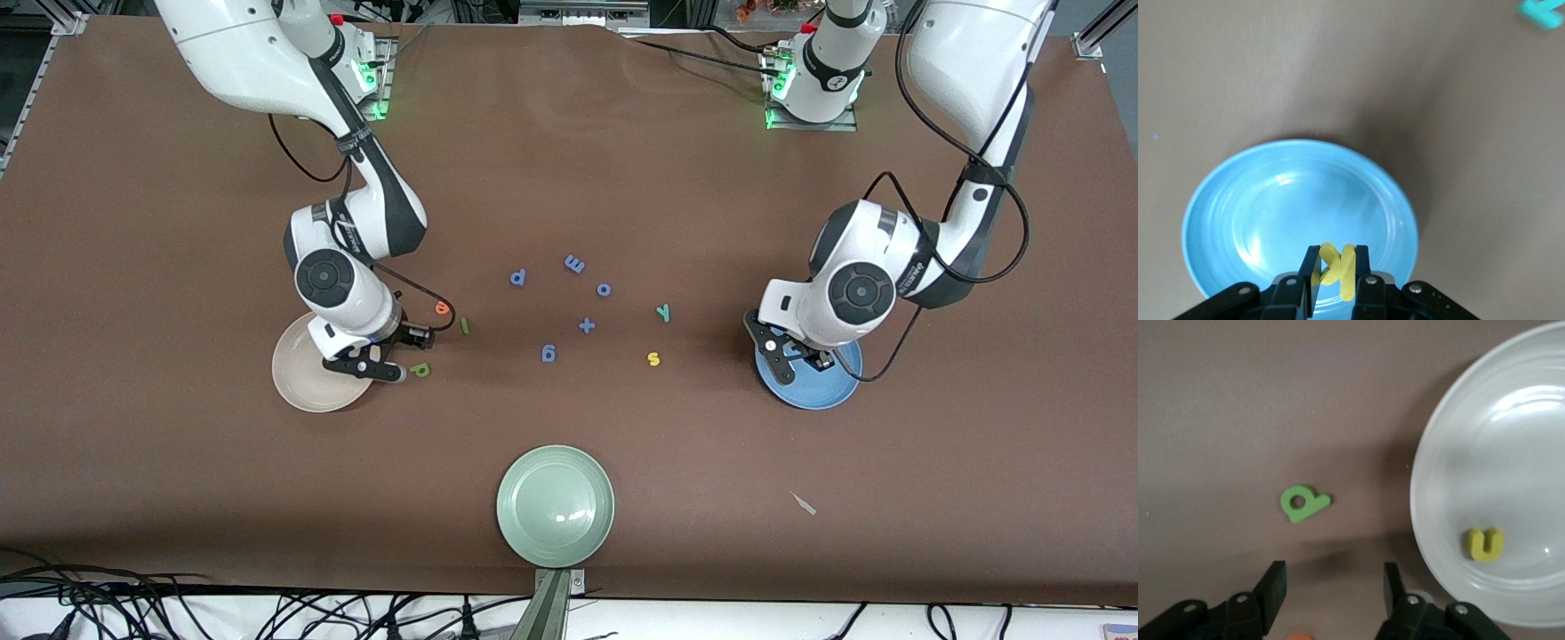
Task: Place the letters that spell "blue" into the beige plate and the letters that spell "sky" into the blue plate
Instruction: 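Drop the k on the blue plate while the right gripper grasps the green d, then place the green d on the beige plate while the left gripper grasps the teal y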
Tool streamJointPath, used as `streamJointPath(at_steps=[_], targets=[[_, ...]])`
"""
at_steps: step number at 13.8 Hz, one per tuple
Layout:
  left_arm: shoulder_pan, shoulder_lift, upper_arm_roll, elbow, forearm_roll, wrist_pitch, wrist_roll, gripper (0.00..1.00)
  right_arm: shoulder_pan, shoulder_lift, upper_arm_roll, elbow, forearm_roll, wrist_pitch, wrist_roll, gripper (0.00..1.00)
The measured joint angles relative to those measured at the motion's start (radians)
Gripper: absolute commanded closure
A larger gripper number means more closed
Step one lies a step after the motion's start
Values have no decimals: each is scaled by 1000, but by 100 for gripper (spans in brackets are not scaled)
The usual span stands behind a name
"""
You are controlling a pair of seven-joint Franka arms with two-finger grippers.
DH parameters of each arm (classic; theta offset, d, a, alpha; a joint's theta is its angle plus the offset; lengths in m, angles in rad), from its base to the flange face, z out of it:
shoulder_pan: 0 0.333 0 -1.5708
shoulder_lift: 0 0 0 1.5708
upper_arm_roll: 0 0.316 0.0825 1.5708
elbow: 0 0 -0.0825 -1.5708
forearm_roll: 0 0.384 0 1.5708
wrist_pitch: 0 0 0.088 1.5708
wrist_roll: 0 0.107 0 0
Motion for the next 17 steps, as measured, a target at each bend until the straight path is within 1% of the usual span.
streamJointPath(at_steps=[1,2,6,8,9,12,14,15,16,17], targets=[[16,18,0,0,0,14,0,25,-1,17,-1,16,0,8,0,33],[26,32,0,0,0,22,0,0,-1,31,-1,33,0,13,0,33],[29,39,-8,8,-4,29,-31,0,-1,82,-1,93,0,19,1,33],[28,29,-34,13,-24,8,-120,0,-1,97,-1,97,0,30,1,34],[28,23,-59,13,-34,-7,-193,0,-1,102,-1,97,0,36,1,37],[24,17,-127,12,-93,-25,-436,0,-1,113,-1,98,0,51,16,45],[20,17,-162,9,-141,-25,-606,0,0,118,-1,98,0,57,22,55],[18,18,-184,8,-145,-21,-704,0,0,118,-1,98,0,58,23,59],[11,18,-205,8,-146,-8,-807,0,0,118,-1,98,0,59,24,66],[-7,20,-217,7,-146,9,-902,0,0,118,-1,99,0,59,24,70]])
